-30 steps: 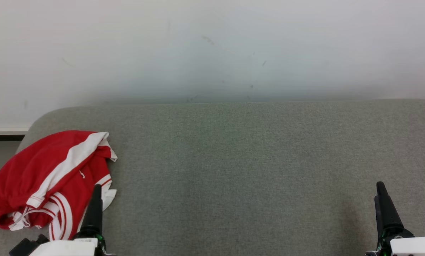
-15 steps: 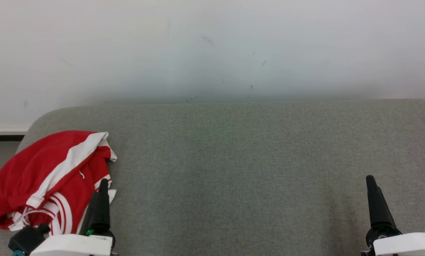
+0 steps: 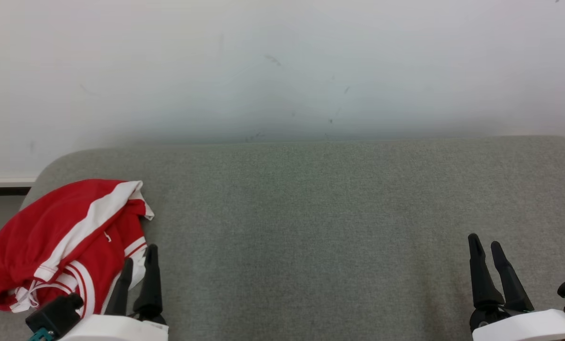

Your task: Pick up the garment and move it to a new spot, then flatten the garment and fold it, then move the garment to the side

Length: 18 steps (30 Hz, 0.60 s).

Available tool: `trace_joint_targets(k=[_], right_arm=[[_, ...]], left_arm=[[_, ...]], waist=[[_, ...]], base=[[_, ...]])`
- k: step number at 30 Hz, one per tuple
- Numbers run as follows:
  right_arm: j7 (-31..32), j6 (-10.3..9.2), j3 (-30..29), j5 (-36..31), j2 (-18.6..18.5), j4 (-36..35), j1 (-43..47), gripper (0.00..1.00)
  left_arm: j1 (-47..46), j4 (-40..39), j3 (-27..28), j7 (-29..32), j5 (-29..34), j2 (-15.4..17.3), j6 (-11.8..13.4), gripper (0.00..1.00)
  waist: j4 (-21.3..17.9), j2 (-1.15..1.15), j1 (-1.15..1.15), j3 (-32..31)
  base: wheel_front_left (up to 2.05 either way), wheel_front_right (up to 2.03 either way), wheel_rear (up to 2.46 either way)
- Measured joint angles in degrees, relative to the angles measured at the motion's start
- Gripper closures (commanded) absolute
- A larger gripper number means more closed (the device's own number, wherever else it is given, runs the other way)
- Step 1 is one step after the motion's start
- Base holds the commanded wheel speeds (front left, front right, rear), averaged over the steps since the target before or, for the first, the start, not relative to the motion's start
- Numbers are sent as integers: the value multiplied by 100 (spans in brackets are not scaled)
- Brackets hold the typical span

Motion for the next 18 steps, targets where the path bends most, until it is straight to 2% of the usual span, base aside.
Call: trace_joint_targets(k=[7,18], right_arm=[[-108,0,29,-969,-16,35,3,0],[-291,0,179,-1727,24,46,35,0]], left_arm=[[52,74,-94,-108,563,31,134,0],[63,148,-194,-294,1181,55,232,0]], waist=[[-9,0,0,-37],[0,0,0,-69]], base=[[0,0,0],[0,0,0]])
